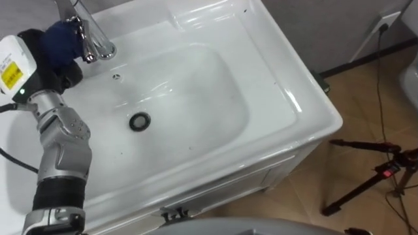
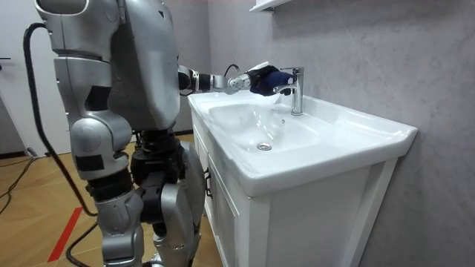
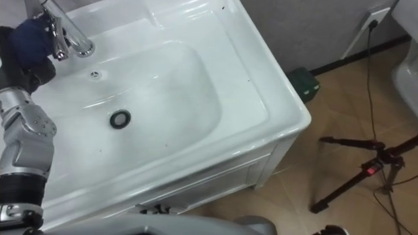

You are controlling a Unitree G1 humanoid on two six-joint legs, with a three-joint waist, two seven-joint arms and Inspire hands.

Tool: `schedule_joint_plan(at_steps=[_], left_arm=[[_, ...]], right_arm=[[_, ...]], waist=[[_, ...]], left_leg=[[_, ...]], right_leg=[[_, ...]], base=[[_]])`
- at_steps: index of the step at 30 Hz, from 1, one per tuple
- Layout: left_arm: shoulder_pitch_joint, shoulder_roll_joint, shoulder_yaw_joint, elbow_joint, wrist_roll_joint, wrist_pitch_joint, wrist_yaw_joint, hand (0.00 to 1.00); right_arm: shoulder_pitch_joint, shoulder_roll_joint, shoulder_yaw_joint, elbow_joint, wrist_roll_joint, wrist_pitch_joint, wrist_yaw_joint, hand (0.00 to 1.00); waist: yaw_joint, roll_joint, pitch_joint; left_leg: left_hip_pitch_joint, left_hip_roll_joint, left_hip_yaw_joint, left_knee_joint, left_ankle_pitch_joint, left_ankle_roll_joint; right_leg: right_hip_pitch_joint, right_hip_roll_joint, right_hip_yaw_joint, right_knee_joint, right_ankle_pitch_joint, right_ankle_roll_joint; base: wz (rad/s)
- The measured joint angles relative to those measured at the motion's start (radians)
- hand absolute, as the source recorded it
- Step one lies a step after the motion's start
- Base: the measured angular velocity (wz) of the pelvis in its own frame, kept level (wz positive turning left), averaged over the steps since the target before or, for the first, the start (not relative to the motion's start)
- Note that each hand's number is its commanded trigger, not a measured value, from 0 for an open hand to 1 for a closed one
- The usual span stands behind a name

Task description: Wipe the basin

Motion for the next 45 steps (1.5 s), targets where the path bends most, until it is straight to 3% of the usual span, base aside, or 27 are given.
schedule_joint_plan(at_steps=[7,10,16,24,30,37,45], left_arm=[[0.0,0.003,0.004,-0.05,0.002,-0.006,0.046,1.0],[0.0,0.003,0.007,-0.051,0.002,-0.009,0.051,1.0],[0.014,0.005,0.11,-0.051,0.003,-0.008,0.058,1.0],[0.165,0.013,0.13,-0.041,-0.001,0.003,0.055,1.0],[0.199,0.013,0.191,-0.041,0.003,0.003,0.042,1.0],[0.23,0.013,0.242,-0.043,0.002,0.008,0.043,1.0],[0.264,0.012,0.28,-0.041,0.002,0.024,0.043,1.0]], right_arm=[[0.015,0.002,-0.001,-0.01,-0.013,0.0,0.003,0.0],[0.018,0.002,-0.001,-0.015,-0.013,0.001,0.005,0.0],[0.034,0.002,-0.003,-0.022,-0.017,0.001,0.016,0.0],[0.055,0.002,-0.011,-0.046,-0.016,0.004,0.011,0.0],[0.068,0.0,-0.012,-0.103,-0.016,0.001,0.011,0.0],[0.089,0.0,-0.013,-0.108,-0.017,0.004,0.013,0.0],[0.125,-0.002,-0.055,-0.135,-0.013,0.011,0.022,0.0]], waist=[[0.009,0.012,-0.0027],[0.032,0.017,-0.0053],[0.059,0.021,-0.0082],[0.11,0.017,-0.0059],[0.158,0.004,-0.0057],[0.159,0.003,-0.0119],[0.163,0.007,-0.0061]], left_leg=[[-0.001,-0.001,0.001,0.0,0.0,0.001],[0.001,0.0,0.004,0.0,0.0,0.001],[0.004,-0.003,-0.008,0.008,0.0,0.001],[-0.008,-0.006,-0.016,0.015,-0.001,0.003],[-0.019,-0.015,-0.021,0.033,-0.004,0.008],[-0.024,-0.033,-0.057,0.046,-0.004,0.013],[-0.024,-0.036,-0.075,0.036,-0.007,0.013]], right_leg=[[-0.001,0.0,0.005,0.0,0.001,-0.001],[-0.002,0.0,0.007,0.001,0.001,-0.002],[0.006,0.0,0.002,0.0,0.001,-0.002],[0.005,0.0,0.001,-0.001,-0.001,-0.006],[0.003,-0.006,0.0,-0.006,-0.015,-0.022],[0.016,-0.016,-0.044,-0.017,-0.025,-0.015],[0.019,-0.016,-0.051,-0.013,-0.025,-0.014]], base=[[-0.01],[-0.04],[0.06],[0.04],[0.03],[0.2],[0.07]])
